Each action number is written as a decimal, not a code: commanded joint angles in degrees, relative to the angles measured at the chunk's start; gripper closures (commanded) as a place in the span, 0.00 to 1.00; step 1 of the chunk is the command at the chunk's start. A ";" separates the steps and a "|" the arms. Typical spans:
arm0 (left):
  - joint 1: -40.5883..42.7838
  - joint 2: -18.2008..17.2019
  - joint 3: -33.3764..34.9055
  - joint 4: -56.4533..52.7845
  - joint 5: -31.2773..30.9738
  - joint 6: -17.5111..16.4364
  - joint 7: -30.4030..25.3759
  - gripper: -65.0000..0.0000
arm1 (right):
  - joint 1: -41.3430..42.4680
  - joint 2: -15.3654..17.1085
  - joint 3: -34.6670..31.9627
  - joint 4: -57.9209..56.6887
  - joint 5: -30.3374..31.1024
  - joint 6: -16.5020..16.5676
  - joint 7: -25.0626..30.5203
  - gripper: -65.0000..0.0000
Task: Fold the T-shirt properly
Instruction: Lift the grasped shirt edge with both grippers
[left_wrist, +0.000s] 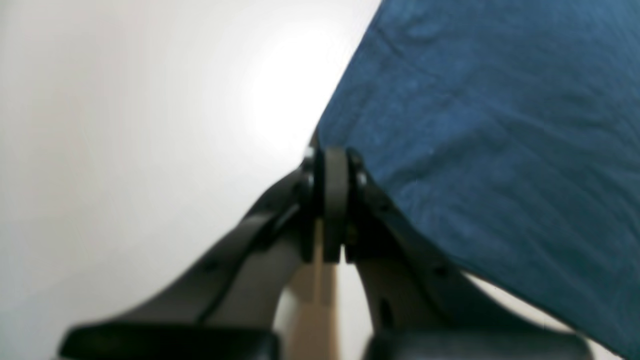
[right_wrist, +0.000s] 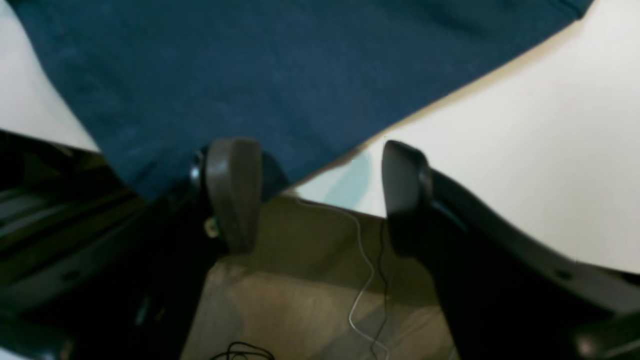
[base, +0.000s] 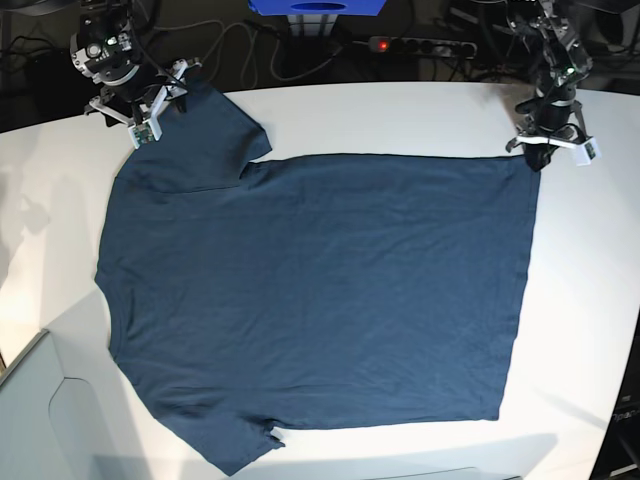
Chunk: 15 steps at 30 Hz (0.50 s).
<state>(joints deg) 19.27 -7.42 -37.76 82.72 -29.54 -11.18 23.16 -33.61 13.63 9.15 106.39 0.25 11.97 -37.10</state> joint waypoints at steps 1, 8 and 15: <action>0.82 -0.18 -0.09 0.84 0.92 0.59 2.21 1.00 | 0.42 0.39 0.22 0.20 0.32 1.09 1.01 0.45; 1.61 -0.10 -0.09 2.60 0.92 0.59 2.21 1.00 | 2.18 0.39 0.22 -2.87 0.23 1.09 1.10 0.45; 1.61 -0.10 -0.09 2.60 1.01 0.59 2.21 1.00 | 2.62 0.48 0.04 -2.87 0.14 1.26 1.10 0.58</action>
<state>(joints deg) 20.47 -7.14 -37.71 84.71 -29.08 -11.00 24.47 -30.81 13.63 8.93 103.22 1.39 12.19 -35.00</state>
